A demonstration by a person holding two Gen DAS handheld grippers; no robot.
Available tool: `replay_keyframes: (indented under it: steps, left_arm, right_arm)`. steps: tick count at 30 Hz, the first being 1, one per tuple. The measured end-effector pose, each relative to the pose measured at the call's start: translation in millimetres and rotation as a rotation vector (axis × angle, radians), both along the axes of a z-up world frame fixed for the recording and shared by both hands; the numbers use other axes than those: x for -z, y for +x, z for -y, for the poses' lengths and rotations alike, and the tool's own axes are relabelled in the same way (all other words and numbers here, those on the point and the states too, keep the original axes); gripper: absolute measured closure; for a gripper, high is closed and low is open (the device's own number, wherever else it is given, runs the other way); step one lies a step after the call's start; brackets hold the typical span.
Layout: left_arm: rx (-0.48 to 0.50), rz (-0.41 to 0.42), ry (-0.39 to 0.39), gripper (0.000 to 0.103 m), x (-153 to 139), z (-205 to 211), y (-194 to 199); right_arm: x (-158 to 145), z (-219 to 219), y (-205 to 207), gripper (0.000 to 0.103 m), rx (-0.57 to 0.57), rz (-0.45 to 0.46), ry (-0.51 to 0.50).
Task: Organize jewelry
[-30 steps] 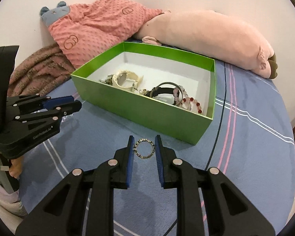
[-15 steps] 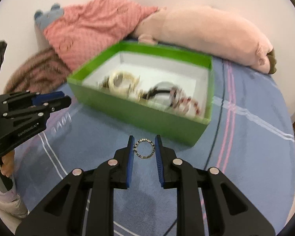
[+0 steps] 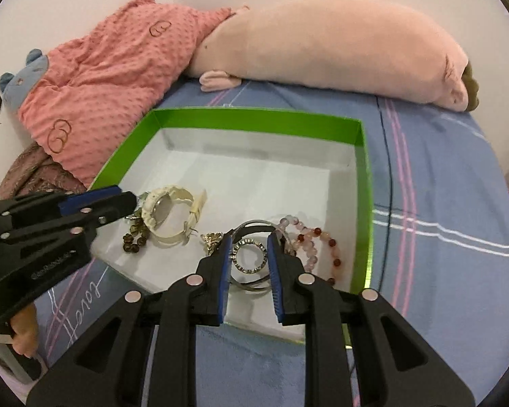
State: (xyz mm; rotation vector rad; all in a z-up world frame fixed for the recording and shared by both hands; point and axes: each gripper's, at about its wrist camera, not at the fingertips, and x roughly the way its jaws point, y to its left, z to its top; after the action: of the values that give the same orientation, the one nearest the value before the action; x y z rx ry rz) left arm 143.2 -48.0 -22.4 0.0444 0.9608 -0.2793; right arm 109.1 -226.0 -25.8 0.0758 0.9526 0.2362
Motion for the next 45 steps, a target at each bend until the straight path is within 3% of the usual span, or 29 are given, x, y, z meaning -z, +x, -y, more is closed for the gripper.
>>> replay_keyframes:
  steps: [5, 7, 11, 16, 18, 22, 24, 29, 34, 45]
  left_arm:
    - [0.012, -0.04, -0.002, 0.084, 19, 5, 8]
    - [0.025, -0.037, 0.007, 0.078, 21, 8, 6]
    - [0.009, 0.027, 0.03, 0.056, 12, 7, -3]
    - [-0.053, 0.183, 0.098, 0.042, -11, 5, -25]
    - [-0.076, 0.231, 0.097, 0.029, -20, 1, -33]
    - [-0.108, 0.271, 0.137, 0.023, -27, 2, -39]
    - [-0.118, 0.264, 0.134, 0.016, -27, -2, -39]
    - [-0.112, 0.19, 0.086, 0.014, -20, -8, -32]
    - [-0.12, 0.193, 0.118, 0.011, -17, -5, -33]
    - [-0.119, 0.182, 0.109, 0.011, -15, -6, -32]
  right_arm:
    - [8, -3, 4, 0.079, 0.009, 0.012, -0.026]
    - [11, -4, 5, 0.075, 0.01, 0.012, -0.04]
    - [8, 1, 2, 0.048, 0.038, 0.033, -0.023]
    - [-6, 1, -11, 0.037, 0.094, 0.11, -0.065]
    - [-12, -1, -19, 0.021, 0.118, 0.163, -0.095]
    - [-23, -6, -30, 0.011, 0.167, 0.244, -0.155]
    - [-26, -5, -33, 0.003, 0.186, 0.258, -0.179]
    - [-24, 2, -32, 0.003, 0.189, 0.223, -0.145]
    - [-19, 0, -32, 0.003, 0.186, 0.207, -0.147]
    - [-18, 1, -32, 0.003, 0.187, 0.199, -0.142]
